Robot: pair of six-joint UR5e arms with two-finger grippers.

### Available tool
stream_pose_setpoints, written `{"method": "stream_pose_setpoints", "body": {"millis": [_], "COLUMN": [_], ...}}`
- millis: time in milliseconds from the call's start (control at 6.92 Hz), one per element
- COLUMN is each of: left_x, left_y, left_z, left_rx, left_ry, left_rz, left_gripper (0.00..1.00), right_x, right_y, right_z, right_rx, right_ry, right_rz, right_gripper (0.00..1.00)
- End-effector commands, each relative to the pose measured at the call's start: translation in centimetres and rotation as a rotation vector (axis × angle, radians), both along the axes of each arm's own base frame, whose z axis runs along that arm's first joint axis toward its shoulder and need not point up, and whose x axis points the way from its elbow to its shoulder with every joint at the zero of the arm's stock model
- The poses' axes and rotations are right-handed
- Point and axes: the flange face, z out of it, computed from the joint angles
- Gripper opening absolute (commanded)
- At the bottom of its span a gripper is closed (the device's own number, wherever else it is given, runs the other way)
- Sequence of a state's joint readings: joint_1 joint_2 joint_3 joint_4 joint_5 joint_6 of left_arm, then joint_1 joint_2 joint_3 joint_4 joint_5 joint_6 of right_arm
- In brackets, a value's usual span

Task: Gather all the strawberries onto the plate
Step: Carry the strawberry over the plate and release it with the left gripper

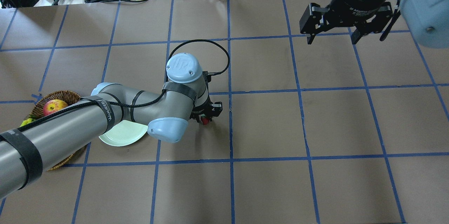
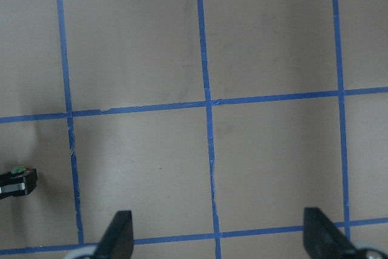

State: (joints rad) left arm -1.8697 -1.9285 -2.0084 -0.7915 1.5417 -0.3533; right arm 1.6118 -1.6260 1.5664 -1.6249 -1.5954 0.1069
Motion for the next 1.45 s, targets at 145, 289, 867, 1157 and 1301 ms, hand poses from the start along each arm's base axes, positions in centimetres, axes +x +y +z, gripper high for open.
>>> {"method": "stream_pose_setpoints", "body": {"millis": [145,289,867,1157,1301], "left_x": [0.5,2.2,17.0,21.9,24.5], "left_y": [-1.1,-1.9,-5.8,-5.5,-4.2], "left_z": [3.1,3.7,8.7,8.2,6.2], "left_rx": [-0.071,-0.088,-0.082,-0.018,0.033], "left_ry": [-0.011,-0.051,-0.092,-0.115,-0.096], "left_rz": [-0.022,-0.051,-0.070,-0.130,-0.174], "left_gripper": [0.12,0.06,0.02,0.01,0.01], "right_x": [0.2,0.3,0.3,0.3,0.4], "right_y": [0.0,-0.1,-1.0,-1.0,-0.9], "right_z": [0.1,0.5,0.7,0.7,0.7], "right_rx": [0.002,-0.004,0.014,0.016,0.016], "right_ry": [-0.003,-0.003,-0.003,-0.004,-0.004], "right_rz": [0.003,0.005,0.005,0.005,0.007], "right_gripper": [1.00,1.00,1.00,1.00,1.00]}}
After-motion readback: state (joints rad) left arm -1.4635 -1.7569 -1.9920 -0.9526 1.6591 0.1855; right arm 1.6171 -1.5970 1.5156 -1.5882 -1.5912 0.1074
